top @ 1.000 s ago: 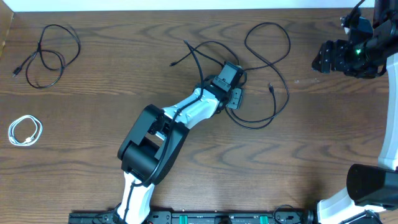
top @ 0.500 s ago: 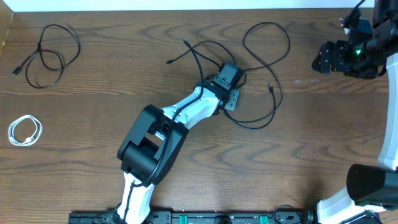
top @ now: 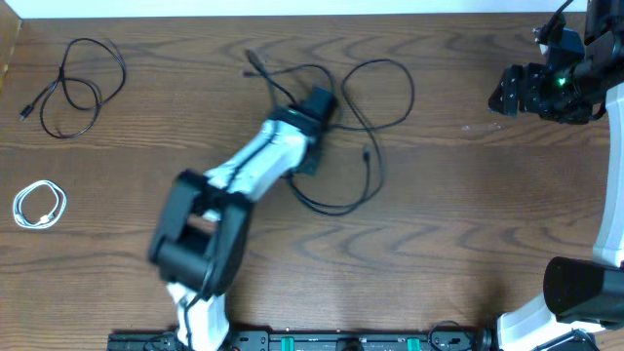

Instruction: Untangle cables

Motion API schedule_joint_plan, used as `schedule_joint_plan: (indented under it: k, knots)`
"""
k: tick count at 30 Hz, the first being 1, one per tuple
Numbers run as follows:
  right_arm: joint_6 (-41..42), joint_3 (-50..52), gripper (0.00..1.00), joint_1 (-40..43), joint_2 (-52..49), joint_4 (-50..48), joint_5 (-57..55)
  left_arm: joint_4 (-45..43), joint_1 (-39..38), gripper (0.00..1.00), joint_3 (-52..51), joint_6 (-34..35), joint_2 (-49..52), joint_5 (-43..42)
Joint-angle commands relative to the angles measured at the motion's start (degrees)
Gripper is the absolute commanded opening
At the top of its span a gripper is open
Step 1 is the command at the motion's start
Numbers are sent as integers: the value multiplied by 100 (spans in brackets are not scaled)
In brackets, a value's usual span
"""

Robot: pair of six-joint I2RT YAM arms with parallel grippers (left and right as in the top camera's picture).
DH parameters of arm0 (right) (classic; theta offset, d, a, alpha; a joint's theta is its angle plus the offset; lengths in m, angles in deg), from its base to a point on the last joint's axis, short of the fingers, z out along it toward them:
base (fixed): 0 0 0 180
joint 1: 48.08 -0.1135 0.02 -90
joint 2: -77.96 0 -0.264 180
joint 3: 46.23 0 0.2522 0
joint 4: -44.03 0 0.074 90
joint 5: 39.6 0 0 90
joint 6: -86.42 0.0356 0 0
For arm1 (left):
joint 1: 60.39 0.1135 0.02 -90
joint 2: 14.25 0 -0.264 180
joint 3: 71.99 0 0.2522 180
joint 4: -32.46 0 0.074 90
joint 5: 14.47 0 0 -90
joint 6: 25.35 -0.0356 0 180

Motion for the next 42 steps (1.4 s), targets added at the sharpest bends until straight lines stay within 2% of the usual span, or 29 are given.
schedule_joint_plan:
  k: [1,5,8,15,19,28,32,34,37,42]
  knots:
    - [-85,31,83,9,-13,-4,20,48,111,7,68,-662,-1040,-227]
    - [-85,31,83,9,-13,-7,22,-278,155,7,66,-852,-1711,-1008]
    - [-85,31,82,9,-13,0,22,-645,96,8,59,-874,-1755,-1591]
    - [-85,31,82,9,-13,92,22,-1318,-232,8,4,-868,-1021,-2033]
    - [-85,31,82,9,-13,101,22,-2103,-525,8,4,-866,-413,-2048]
    - [-85,31,82,9,-13,105,20,-3526,-1185,8,4,-863,573,-2048]
    - [-87,31,82,9,-13,101,20,-3832,-1316,22,4,-863,894,-2046]
    - [-87,31,82,9,-13,101,20,-3875,-1342,24,4,-866,999,-2015]
    - [-90,31,82,9,-13,96,17,-3812,-1327,25,2,-866,1021,-1563]
    - [-94,31,82,9,-15,68,17,-3665,-1163,40,2,-804,964,-326]
